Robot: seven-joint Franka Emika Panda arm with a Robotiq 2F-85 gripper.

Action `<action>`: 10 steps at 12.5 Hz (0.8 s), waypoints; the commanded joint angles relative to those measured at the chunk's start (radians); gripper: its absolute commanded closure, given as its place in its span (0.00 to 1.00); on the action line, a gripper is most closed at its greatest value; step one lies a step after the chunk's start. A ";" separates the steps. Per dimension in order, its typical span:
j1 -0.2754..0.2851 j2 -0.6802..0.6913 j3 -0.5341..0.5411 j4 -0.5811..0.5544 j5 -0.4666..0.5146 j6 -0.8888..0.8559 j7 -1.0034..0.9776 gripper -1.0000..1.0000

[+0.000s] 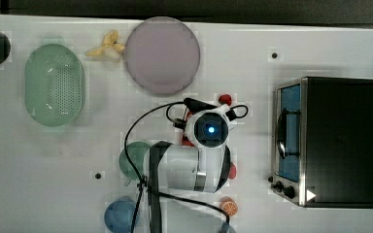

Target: Pick ketchup from plate and place it on table.

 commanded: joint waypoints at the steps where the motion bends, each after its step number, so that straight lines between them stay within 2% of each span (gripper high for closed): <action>1: -0.006 -0.142 0.006 0.092 0.007 -0.118 0.127 0.00; 7: 0.004 -0.327 0.008 0.327 0.005 -0.620 0.561 0.00; 10: 0.007 -0.359 0.010 0.462 0.003 -0.802 0.600 0.00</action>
